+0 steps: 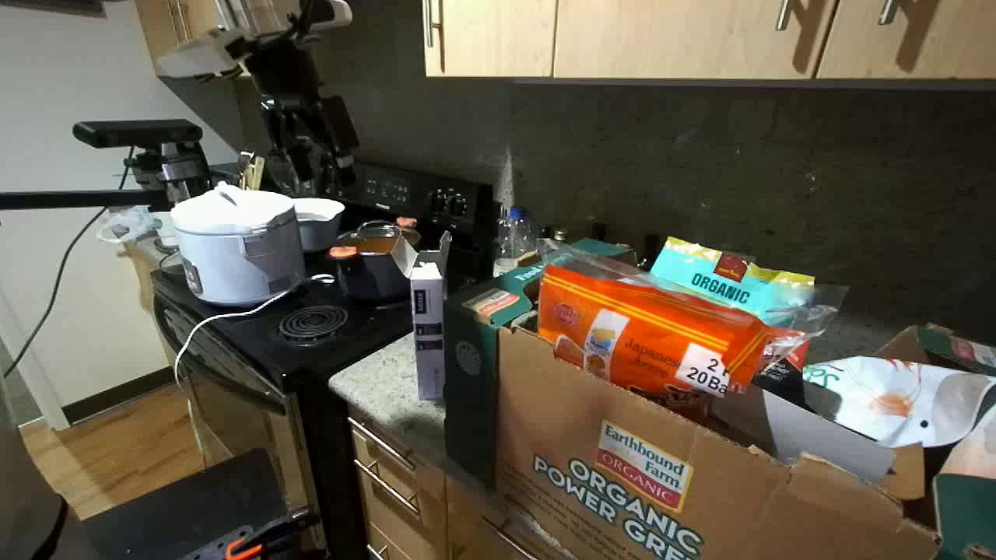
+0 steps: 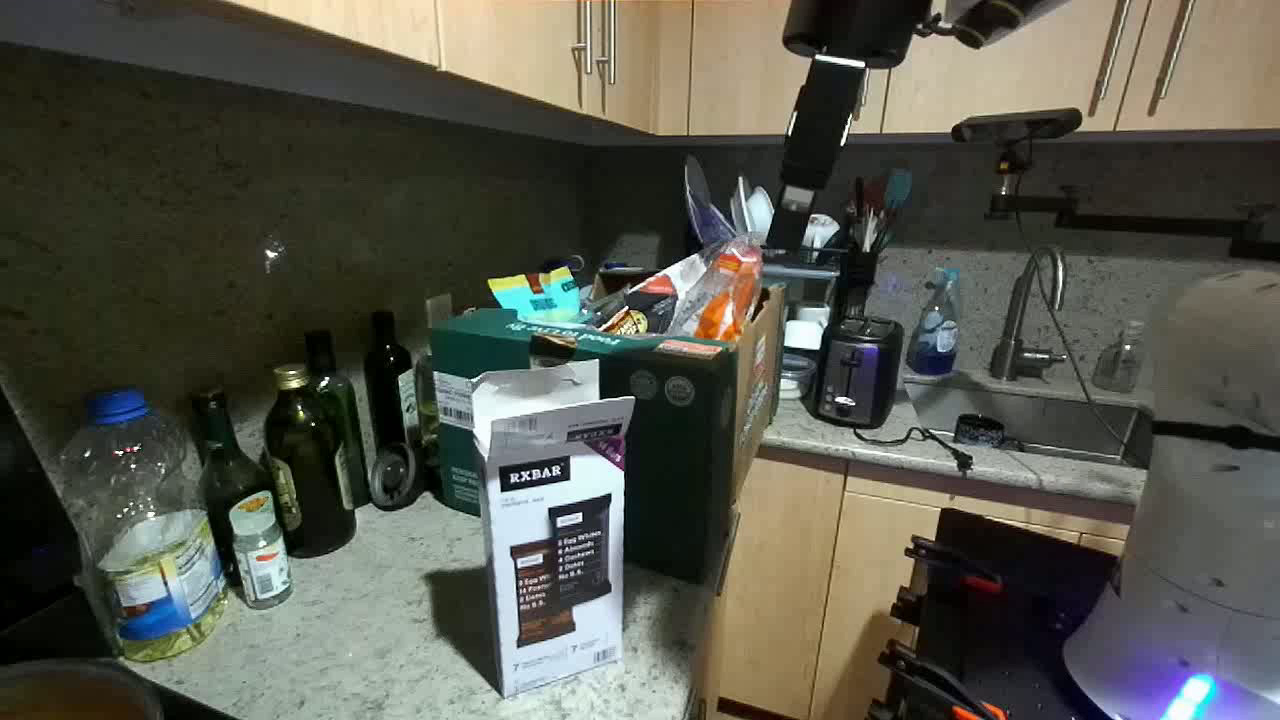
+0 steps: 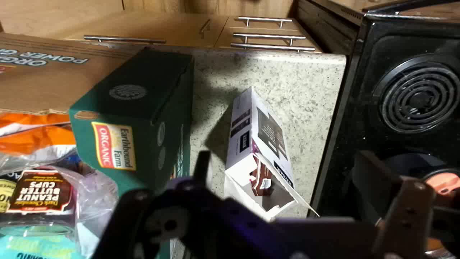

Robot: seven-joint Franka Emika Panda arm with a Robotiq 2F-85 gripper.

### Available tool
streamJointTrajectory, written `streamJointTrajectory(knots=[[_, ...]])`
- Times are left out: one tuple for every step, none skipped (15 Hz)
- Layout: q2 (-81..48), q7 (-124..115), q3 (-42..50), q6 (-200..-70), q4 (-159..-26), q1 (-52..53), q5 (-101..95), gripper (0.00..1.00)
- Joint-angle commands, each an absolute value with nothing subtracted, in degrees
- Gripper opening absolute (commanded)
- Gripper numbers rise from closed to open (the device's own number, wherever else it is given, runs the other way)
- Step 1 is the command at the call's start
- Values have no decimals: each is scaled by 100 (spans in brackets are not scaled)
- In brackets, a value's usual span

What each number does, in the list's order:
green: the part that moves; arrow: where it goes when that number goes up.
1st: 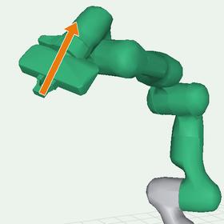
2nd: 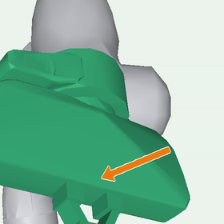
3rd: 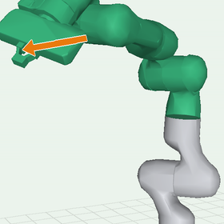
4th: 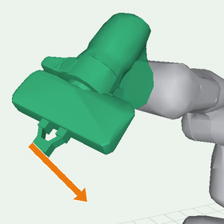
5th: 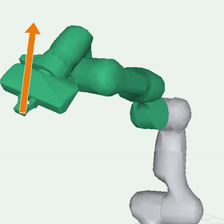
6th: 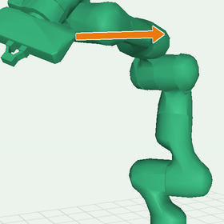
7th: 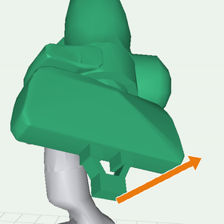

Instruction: Put the white box in the green box

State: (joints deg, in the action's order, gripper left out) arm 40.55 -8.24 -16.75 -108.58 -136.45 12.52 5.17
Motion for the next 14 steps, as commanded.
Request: streamJointTrajectory(knots=[[4041,-844,-1653,-10841,-13623,1284,494,100],[4041,-844,-1653,-10841,-13623,1284,494,100],[4040,-844,-1652,-10841,-13623,1283,494,100],[4041,-844,-1652,-10841,-13623,1284,494,100],[4041,-844,-1653,-10841,-13623,1284,494,100],[4040,-844,-1653,-10841,-13623,1284,494,100],[4040,-844,-1653,-10841,-13623,1284,494,100],[3956,-786,-1690,-10872,-13575,1309,467,100],[3900,-790,-1732,-10856,-13532,1309,430,100],[3829,-771,-1772,-10861,-13484,1324,399,100],[3773,-772,-1808,-10845,-13438,1332,367,100],[3690,-762,-1843,-10836,-13388,1345,338,100],[3631,-717,-1847,-10829,-13352,1379,325,100],[3511,-702,-1869,-10820,-13286,1389,303,100]])
